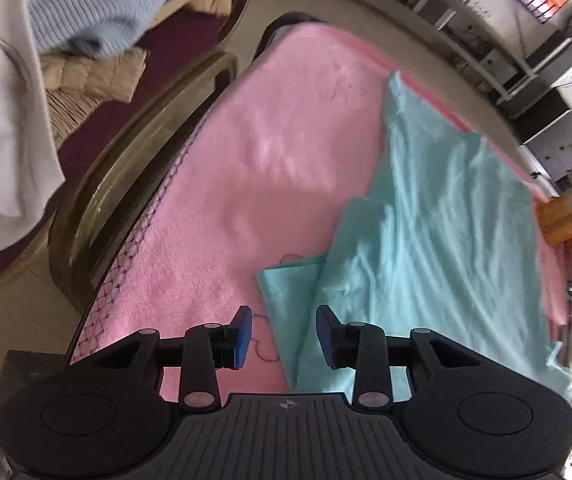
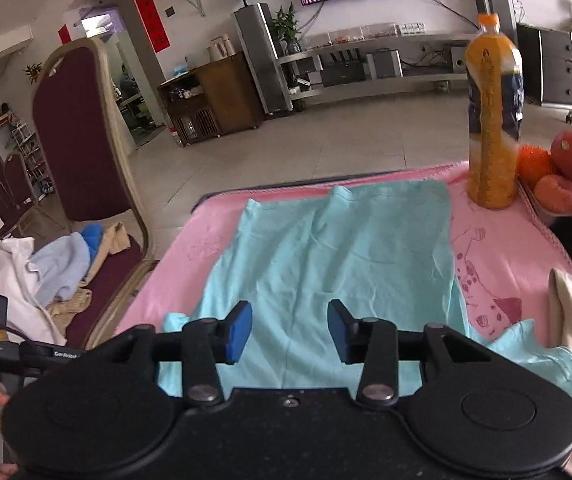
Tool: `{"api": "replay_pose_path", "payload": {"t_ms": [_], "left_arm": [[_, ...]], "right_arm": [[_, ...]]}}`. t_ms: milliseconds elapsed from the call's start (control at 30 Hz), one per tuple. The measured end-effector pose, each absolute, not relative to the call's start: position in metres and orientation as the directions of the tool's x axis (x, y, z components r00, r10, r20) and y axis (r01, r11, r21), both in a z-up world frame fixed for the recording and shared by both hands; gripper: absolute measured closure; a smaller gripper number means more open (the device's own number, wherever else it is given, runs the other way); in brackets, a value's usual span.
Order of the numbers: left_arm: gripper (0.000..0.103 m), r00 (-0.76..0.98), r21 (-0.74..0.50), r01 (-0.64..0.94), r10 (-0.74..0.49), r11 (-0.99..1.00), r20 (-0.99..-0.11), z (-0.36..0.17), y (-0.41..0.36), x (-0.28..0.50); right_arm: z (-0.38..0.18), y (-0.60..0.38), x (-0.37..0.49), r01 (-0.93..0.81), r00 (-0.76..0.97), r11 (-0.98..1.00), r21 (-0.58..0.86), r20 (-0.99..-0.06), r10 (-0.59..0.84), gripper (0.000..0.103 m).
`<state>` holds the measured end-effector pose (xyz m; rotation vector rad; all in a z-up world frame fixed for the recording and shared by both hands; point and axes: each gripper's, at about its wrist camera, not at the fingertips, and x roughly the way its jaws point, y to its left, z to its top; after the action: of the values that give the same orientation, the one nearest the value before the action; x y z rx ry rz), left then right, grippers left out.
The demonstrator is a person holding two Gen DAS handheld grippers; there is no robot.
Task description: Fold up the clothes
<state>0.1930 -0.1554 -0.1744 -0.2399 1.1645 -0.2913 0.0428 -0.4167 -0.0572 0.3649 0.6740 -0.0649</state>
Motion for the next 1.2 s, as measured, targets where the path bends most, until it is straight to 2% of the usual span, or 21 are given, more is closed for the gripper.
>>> {"api": "replay_pose_path", "payload": {"t_ms": [67, 167, 267, 367, 433, 533, 567, 767, 900, 1000, 1067, 1200], "left_arm": [[0.066, 0.382, -0.321, 0.099, -0.334, 0.942, -0.862, -0.175, -0.160, 0.198], [0.066, 0.395, -0.264, 0.093, -0.279, 0.960, -0.875, -0.181, -0.170, 0.206], [0.068, 0.377, -0.228, 0.082, -0.243, 0.970, -0.894, -0.190, -0.172, 0.214], [0.071, 0.406, -0.178, 0.115, -0.210, 0.977, -0.889, -0.188, -0.180, 0.213], [0.073, 0.420, -0.143, 0.137, -0.188, 0.980, -0.888, -0.188, -0.187, 0.210], [0.095, 0.438, -0.106, 0.187, -0.179, 0.977, -0.881, -0.186, -0.196, 0.202], [0.099, 0.444, -0.095, 0.195, -0.174, 0.976, -0.879, -0.185, -0.198, 0.199], [0.101, 0.562, -0.015, 0.134, -0.089, 0.991, -0.822, -0.168, -0.193, 0.176], [0.101, 0.675, 0.125, 0.024, 0.076, 0.992, -0.734, -0.152, -0.189, 0.158], [0.101, 0.654, 0.225, -0.071, 0.216, 0.972, -0.725, -0.158, -0.181, 0.161], [0.100, 0.609, 0.260, -0.096, 0.263, 0.961, -0.748, -0.168, -0.177, 0.167], [0.099, 0.554, 0.279, -0.079, 0.275, 0.957, -0.786, -0.180, -0.179, 0.175]], "right_arm": [[-0.074, -0.426, 0.041, 0.186, 0.776, 0.932, 0.310, -0.629, 0.054, 0.062], [-0.107, -0.450, 0.041, 0.227, 0.748, 0.918, 0.325, -0.662, 0.050, 0.062], [-0.139, -0.471, 0.036, 0.331, 0.706, 0.854, 0.401, -0.706, 0.058, 0.063], [-0.142, -0.482, 0.033, 0.344, 0.717, 0.819, 0.459, -0.692, 0.087, 0.062], [-0.140, -0.480, 0.033, 0.339, 0.715, 0.832, 0.439, -0.695, 0.075, 0.062], [-0.147, -0.477, 0.039, 0.350, 0.680, 0.839, 0.417, -0.729, 0.078, 0.062], [-0.149, -0.477, 0.041, 0.357, 0.665, 0.841, 0.406, -0.743, 0.076, 0.062], [-0.161, -0.480, 0.045, 0.414, 0.598, 0.840, 0.351, -0.801, 0.040, 0.059], [-0.168, -0.484, 0.043, 0.448, 0.563, 0.831, 0.329, -0.826, 0.023, 0.053], [-0.173, -0.484, 0.043, 0.459, 0.534, 0.834, 0.305, -0.845, 0.016, 0.052], [-0.174, -0.483, 0.043, 0.457, 0.528, 0.838, 0.299, -0.849, 0.015, 0.052], [-0.173, -0.483, 0.044, 0.447, 0.531, 0.844, 0.298, -0.847, 0.018, 0.048]]}}
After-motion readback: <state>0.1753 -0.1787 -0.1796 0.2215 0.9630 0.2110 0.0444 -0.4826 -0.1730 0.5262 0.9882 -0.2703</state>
